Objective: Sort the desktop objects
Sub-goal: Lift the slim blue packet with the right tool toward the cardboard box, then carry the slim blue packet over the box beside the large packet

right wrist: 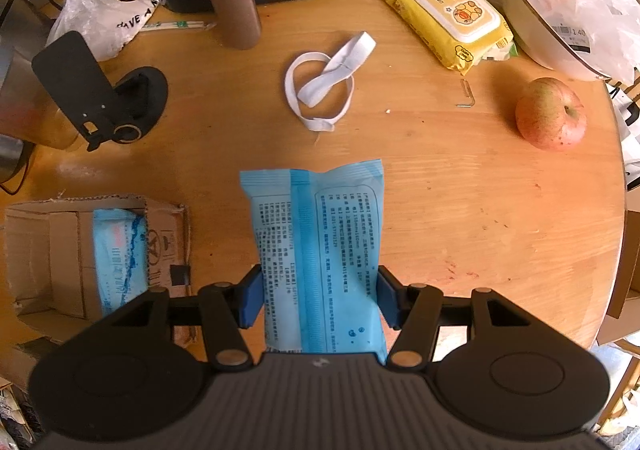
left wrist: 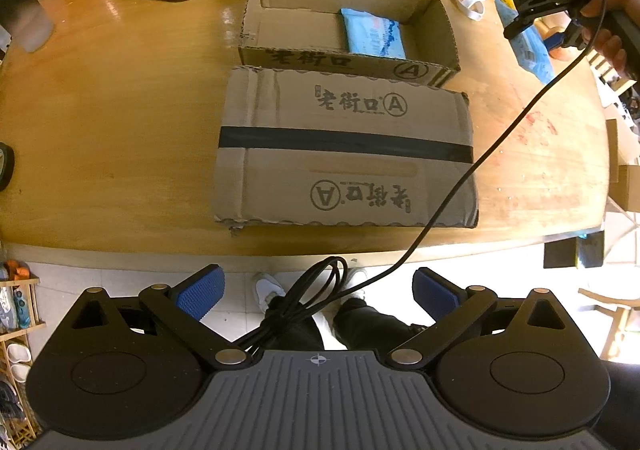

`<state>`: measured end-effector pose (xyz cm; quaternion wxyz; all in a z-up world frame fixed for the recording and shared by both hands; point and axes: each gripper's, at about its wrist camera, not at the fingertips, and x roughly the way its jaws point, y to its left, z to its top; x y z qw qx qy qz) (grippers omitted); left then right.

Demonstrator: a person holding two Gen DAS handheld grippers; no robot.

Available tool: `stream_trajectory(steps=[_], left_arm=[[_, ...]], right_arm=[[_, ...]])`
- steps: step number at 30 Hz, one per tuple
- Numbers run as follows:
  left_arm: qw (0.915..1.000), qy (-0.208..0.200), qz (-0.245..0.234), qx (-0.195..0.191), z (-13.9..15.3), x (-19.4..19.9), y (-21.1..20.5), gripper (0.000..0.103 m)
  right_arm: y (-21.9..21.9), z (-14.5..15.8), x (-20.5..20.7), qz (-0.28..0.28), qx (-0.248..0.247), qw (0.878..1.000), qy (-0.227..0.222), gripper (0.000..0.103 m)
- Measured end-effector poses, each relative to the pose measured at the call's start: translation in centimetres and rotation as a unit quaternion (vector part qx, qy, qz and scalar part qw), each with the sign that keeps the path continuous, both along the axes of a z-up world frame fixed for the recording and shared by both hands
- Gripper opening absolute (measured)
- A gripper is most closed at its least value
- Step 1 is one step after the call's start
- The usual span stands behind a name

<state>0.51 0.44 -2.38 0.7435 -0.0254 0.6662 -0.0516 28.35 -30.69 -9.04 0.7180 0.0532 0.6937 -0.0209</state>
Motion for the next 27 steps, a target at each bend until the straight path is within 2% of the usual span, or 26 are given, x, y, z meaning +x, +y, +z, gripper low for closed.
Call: stream_trajectory(steps=[27], left_arm=[[0.9999,-0.005,-0.001,-0.010,0.4,-0.6,2.9,0.103]], right_arm=[[5.1,1.1,-0.8,0.008,0.003,1.000,-0.007,0.060]])
